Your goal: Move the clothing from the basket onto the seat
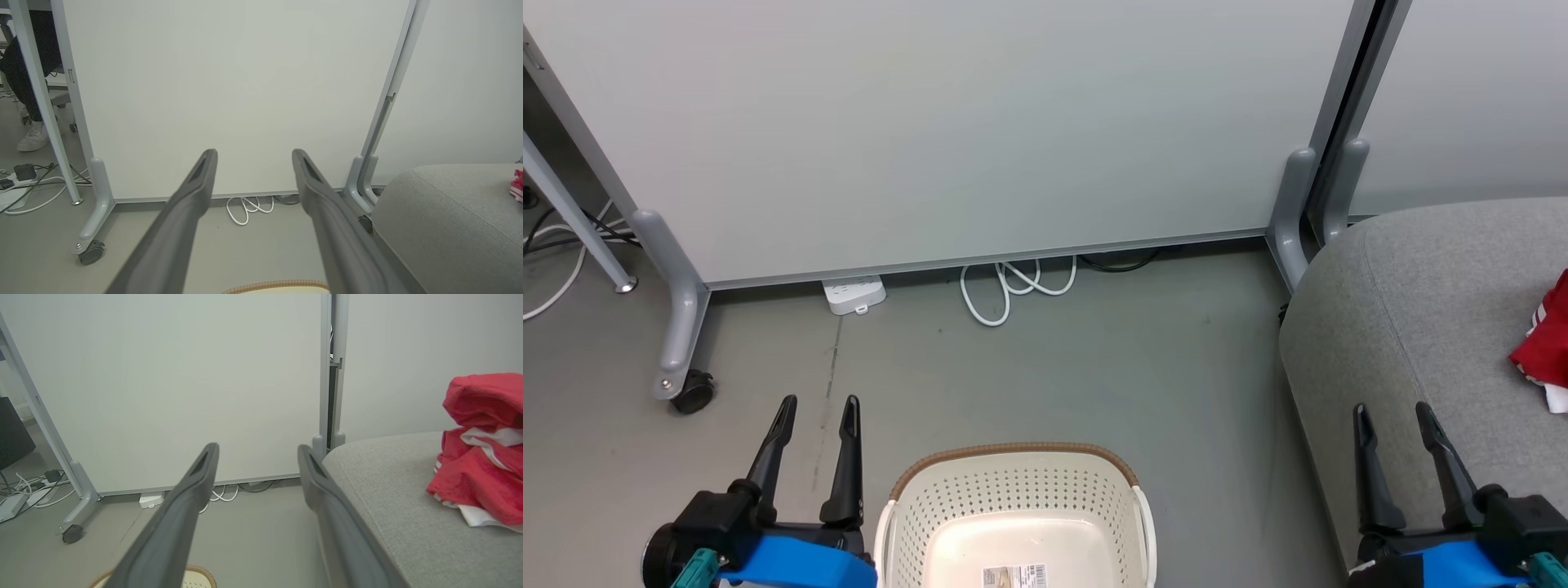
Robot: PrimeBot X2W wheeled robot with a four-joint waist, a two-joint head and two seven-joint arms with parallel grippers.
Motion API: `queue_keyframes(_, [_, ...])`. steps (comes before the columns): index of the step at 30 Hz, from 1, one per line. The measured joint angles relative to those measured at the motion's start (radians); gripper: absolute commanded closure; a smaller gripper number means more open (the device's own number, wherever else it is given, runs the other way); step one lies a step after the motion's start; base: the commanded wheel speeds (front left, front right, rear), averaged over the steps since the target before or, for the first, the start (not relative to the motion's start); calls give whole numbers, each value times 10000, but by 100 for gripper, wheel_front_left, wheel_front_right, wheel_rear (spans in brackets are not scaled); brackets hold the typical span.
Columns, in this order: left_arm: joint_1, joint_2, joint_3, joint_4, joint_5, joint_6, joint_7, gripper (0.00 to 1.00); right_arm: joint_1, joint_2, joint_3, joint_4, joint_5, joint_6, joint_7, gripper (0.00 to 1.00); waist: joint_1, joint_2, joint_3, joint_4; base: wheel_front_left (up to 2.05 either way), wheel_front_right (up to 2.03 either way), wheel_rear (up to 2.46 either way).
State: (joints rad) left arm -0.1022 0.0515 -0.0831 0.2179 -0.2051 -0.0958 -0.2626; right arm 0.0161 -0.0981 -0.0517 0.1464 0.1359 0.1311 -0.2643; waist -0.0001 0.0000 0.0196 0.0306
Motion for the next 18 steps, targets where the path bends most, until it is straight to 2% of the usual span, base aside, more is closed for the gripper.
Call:
queue_keyframes(17, [304, -21, 128, 205, -136, -36, 0, 0, 245, 146, 115, 159, 0, 0, 0, 0, 1, 0, -257, -99, 0, 0, 0])
queue_keyframes(18, [320, -29, 117, 286, -136, -38, 15, 100, 252, 150, 117, 236, -2, 2, 0, 100, 1, 0, -259, -100, 0, 0, 0])
